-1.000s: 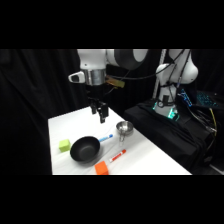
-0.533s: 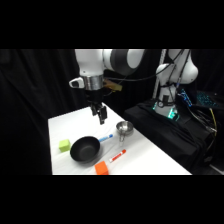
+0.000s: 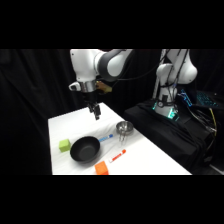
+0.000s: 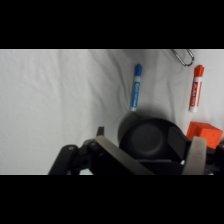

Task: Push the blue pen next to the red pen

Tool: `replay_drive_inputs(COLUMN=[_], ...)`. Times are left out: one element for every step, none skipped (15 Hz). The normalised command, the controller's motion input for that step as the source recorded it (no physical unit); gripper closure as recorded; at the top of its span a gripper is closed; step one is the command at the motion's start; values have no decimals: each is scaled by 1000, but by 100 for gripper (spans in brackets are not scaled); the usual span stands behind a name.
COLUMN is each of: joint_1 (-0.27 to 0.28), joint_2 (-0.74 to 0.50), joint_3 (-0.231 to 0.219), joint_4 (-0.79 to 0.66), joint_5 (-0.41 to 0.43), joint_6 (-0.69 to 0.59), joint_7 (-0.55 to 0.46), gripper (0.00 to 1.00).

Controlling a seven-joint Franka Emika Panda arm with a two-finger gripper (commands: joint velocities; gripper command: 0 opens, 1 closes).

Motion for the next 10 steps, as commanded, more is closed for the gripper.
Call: replay_drive_inputs(joint_1=[-122,-100,-78,-67,-75,-81,-97,-116,-135,-150], joint_2=[129,132,144,148,162,173,192,200,203,198], joint_3=[-16,-6,-6,-5,3,7,11,19,29,40], joint_4=[46,25,-7,-10,-18,-5,1,2,3,1], joint_5=[-13,-27,-62,-66,-46,-34,-16,8,30,48], joint_6=[222,260,316,329,365,350,355,353,341,331], joint_7=[-408,-370,-319,-273,-272,-260,-255,-259,-264,-267], gripper=[0,0,0,0,0,0,0,0,0,0])
